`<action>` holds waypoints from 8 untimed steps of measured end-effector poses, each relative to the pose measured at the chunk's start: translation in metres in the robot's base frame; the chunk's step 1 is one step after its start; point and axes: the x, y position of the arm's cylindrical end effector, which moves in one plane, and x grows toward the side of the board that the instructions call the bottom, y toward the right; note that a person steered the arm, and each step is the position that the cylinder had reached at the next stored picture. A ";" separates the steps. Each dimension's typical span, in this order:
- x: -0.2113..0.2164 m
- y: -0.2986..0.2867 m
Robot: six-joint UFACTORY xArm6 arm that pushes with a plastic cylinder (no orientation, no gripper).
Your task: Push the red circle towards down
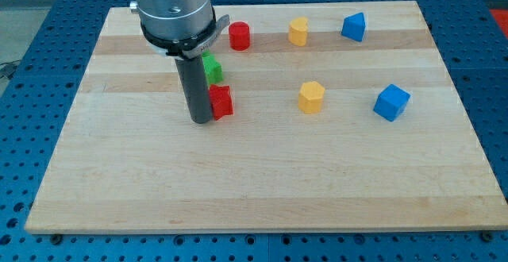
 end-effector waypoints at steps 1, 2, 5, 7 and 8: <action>0.000 -0.001; 0.021 0.000; 0.054 0.097; -0.019 0.109; -0.064 0.106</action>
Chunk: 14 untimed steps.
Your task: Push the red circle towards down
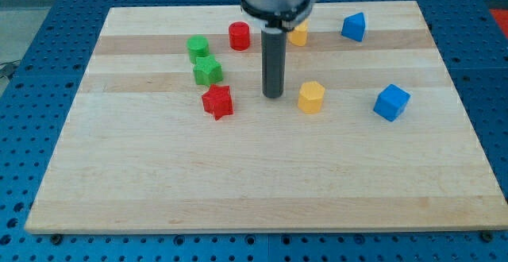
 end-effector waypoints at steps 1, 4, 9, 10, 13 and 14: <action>-0.046 -0.002; -0.174 -0.005; -0.160 -0.036; -0.144 -0.030; -0.154 -0.061; -0.136 -0.063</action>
